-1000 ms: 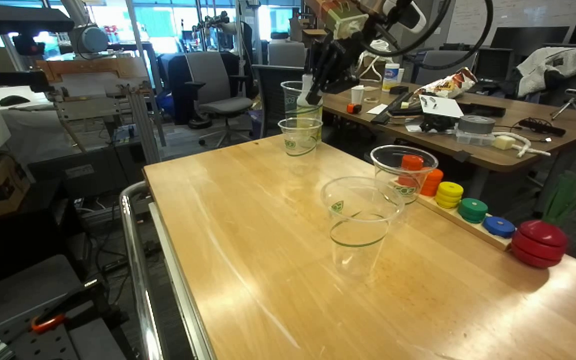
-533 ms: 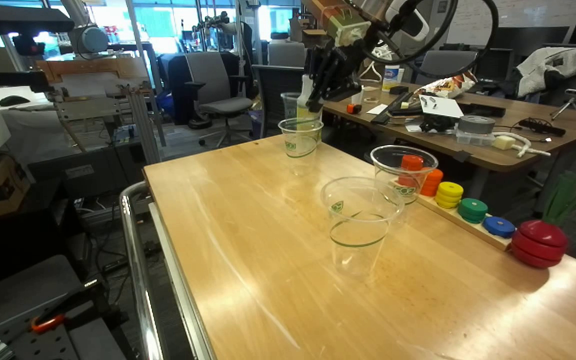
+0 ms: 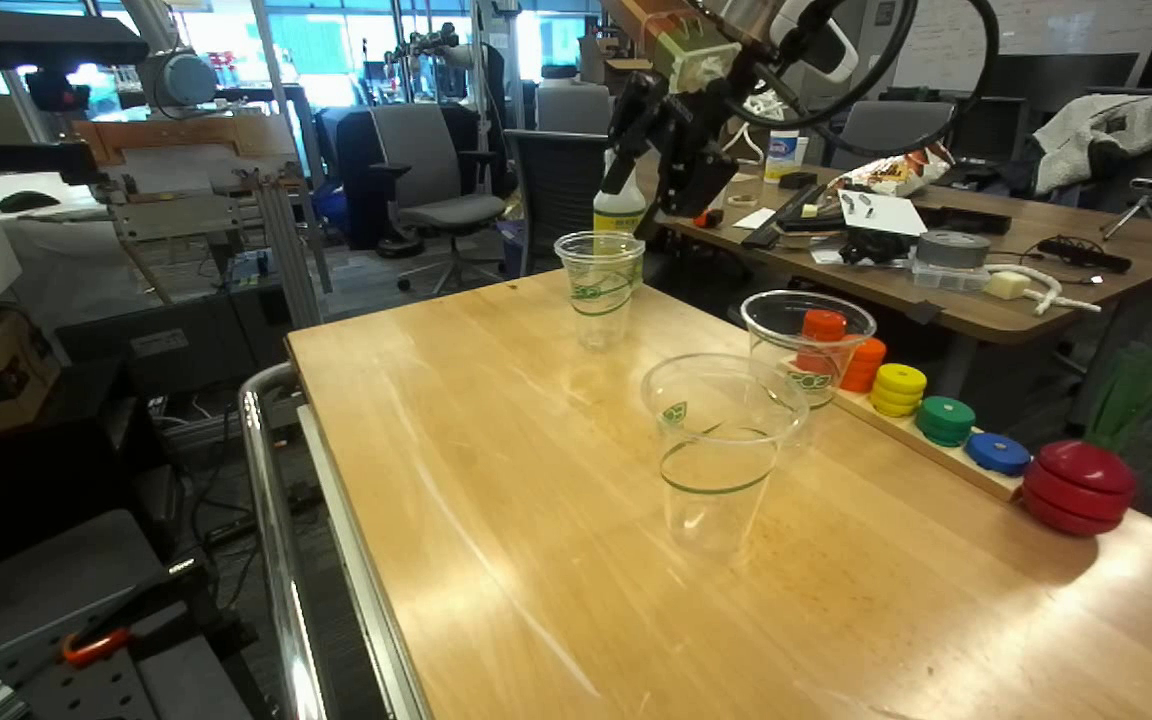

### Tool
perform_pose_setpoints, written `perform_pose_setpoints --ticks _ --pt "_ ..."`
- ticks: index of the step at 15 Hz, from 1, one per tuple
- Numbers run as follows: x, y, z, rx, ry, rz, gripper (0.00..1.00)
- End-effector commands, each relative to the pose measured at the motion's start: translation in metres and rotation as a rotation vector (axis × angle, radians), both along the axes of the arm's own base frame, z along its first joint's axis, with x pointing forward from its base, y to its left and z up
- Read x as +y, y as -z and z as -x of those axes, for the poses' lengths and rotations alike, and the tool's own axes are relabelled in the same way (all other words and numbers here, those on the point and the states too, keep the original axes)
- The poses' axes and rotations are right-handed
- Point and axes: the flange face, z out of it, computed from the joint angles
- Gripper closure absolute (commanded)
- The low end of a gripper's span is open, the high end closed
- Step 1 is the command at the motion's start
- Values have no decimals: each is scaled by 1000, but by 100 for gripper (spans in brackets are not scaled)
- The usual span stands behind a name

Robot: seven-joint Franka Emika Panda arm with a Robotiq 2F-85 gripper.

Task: Stack the clear cups together

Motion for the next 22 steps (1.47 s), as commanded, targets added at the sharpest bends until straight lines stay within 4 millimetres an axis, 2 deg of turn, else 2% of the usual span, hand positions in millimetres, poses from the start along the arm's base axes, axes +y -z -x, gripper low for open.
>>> perform_pose_setpoints --ticks 1,5,11,15,16,20,22 --pt "0 -4 5 7 3 41 0" --pt "2 4 0 65 7 115 0" --pt "22 18 -9 135 29 175 0" --pt "28 32 -13 173 45 228 0" --pt "28 35 -14 181 47 236 17" --pt "28 46 -17 199 48 243 52" --pt "28 48 -19 199 50 242 66"
